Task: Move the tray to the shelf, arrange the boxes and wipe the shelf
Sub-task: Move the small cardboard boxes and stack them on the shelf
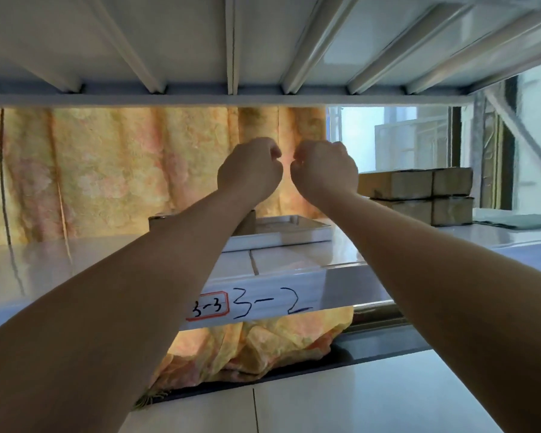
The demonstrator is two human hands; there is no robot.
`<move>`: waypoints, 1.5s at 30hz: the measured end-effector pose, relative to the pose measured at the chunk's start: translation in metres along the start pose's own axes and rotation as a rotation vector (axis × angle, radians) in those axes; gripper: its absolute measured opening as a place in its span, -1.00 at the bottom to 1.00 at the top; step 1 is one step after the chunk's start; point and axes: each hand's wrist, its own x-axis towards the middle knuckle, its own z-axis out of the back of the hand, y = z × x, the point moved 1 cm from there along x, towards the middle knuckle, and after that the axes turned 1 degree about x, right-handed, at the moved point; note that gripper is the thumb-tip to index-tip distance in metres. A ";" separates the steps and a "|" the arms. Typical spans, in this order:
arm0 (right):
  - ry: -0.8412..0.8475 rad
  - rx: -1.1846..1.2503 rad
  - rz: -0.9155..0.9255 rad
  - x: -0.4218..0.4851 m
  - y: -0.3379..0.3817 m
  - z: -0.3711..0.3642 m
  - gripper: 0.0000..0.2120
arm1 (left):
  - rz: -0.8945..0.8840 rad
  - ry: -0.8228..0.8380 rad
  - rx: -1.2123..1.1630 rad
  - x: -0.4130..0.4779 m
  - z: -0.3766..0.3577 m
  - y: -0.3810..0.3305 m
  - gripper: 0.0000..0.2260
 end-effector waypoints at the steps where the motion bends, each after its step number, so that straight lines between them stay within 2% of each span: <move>1: -0.016 -0.024 -0.018 0.005 -0.009 0.008 -0.73 | 0.012 -0.013 0.018 0.001 -0.006 -0.010 -0.73; 5: 0.037 -0.070 -0.070 0.027 -0.060 0.032 -0.71 | -0.019 0.004 0.081 0.002 -0.038 -0.052 -0.77; 9: 0.052 -0.092 -0.089 0.036 -0.129 0.049 -0.72 | -0.003 0.019 0.074 0.010 -0.078 -0.098 -0.72; 12: 0.083 -0.075 -0.076 0.041 -0.182 0.060 -0.74 | 0.010 0.098 0.085 0.024 -0.111 -0.137 -0.72; 15: 0.156 -0.074 -0.084 0.051 -0.233 0.069 -0.72 | 0.025 0.214 0.164 0.042 -0.142 -0.167 -0.75; 17: 0.229 -0.043 -0.138 0.062 -0.263 0.072 -0.69 | 0.027 0.235 0.231 0.056 -0.161 -0.182 -0.76; 20: 0.347 0.035 -0.188 0.075 -0.291 0.068 -0.82 | 0.036 0.257 0.298 0.068 -0.182 -0.196 -0.74; 23: 0.425 0.059 -0.160 0.078 -0.303 0.061 -0.69 | 0.063 0.204 0.276 0.073 -0.192 -0.203 -0.72; 26: 0.490 0.000 -0.032 0.075 -0.304 0.059 -0.60 | 0.095 0.147 0.249 0.072 -0.201 -0.204 -0.66; 30: 0.596 -0.050 0.093 0.076 -0.295 0.056 -0.53 | 0.078 0.297 0.327 0.071 -0.217 -0.205 -0.59; 33: 0.692 -0.053 0.086 0.078 -0.285 0.046 -0.54 | 0.030 0.389 0.419 0.074 -0.223 -0.204 -0.58; 36: 0.657 -0.072 0.041 0.083 -0.279 0.038 -0.56 | -0.011 0.451 0.516 0.077 -0.223 -0.202 -0.60; 38: 0.643 0.018 -0.021 0.084 -0.277 0.040 -0.52 | -0.028 0.467 0.547 0.080 -0.223 -0.201 -0.62; 41: 0.653 0.120 -0.073 0.087 -0.276 0.046 -0.55 | -0.055 0.447 0.490 0.082 -0.218 -0.198 -0.61; 44: 0.641 0.073 -0.050 0.093 -0.281 0.044 -0.65 | -0.055 0.447 0.403 0.081 -0.216 -0.192 -0.56; 45: 0.624 0.041 -0.046 0.095 -0.283 0.042 -0.59 | -0.051 0.458 0.403 0.080 -0.217 -0.190 -0.51</move>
